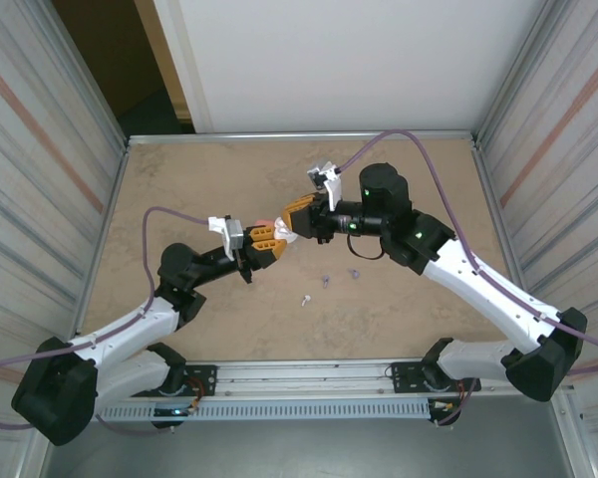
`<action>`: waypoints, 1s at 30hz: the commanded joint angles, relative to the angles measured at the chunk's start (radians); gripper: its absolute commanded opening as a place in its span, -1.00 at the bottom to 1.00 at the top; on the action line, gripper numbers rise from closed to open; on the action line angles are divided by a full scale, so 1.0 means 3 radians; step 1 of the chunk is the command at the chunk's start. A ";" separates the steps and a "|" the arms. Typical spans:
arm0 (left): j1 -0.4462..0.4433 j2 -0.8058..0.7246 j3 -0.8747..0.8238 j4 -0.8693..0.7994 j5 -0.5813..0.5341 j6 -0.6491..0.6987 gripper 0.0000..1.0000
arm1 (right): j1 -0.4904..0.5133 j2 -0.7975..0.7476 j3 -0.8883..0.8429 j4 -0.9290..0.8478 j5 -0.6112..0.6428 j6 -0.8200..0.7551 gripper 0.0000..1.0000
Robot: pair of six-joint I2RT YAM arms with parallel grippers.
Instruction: Insert the wireless bluetooth earbuds into the charging case
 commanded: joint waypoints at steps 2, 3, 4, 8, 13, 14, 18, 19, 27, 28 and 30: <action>-0.0039 0.0009 0.0114 0.0187 -0.0008 -0.0067 -1.00 | 0.0031 0.0015 -0.0043 0.0048 0.0055 -0.0066 -0.57; -0.0040 0.0011 0.0119 0.0187 -0.0011 -0.0067 -1.00 | 0.0031 0.0018 -0.0047 0.0048 0.0047 -0.0070 -0.57; -0.0037 0.0010 0.0118 0.0187 -0.0016 -0.0067 -1.00 | 0.0034 0.0018 -0.0048 0.0048 0.0049 -0.0071 -0.57; -0.0042 0.0007 0.0120 0.0187 -0.0029 -0.0078 -1.00 | 0.0031 0.0027 -0.0048 0.0038 0.0042 -0.0071 -0.57; -0.0044 0.0006 0.0120 0.0192 -0.0043 -0.0087 -1.00 | 0.0042 0.0040 -0.0048 0.0021 0.0029 -0.0071 -0.57; -0.0045 0.0011 0.0120 0.0192 -0.0044 -0.0087 -1.00 | 0.0049 0.0045 -0.0048 0.0017 0.0027 -0.0071 -0.57; -0.0046 0.0008 0.0122 0.0190 -0.0054 -0.0092 -1.00 | 0.0063 0.0054 -0.0053 0.0017 0.0020 -0.0080 -0.57; -0.0046 0.0011 0.0120 0.0191 -0.0059 -0.0101 -1.00 | 0.0070 0.0052 -0.0055 0.0014 0.0014 -0.0085 -0.57; -0.0050 0.0010 0.0113 0.0197 -0.0075 -0.0106 -1.00 | 0.0080 0.0041 -0.0071 -0.0029 0.0024 -0.0122 -0.57; -0.0047 0.0011 0.0114 0.0195 -0.0080 -0.0104 -1.00 | 0.0081 0.0039 -0.0074 -0.0032 0.0023 -0.0126 -0.57; -0.0048 0.0003 0.0114 0.0192 -0.0080 -0.0104 -1.00 | 0.0078 0.0030 -0.0072 -0.0049 0.0024 -0.0137 -0.57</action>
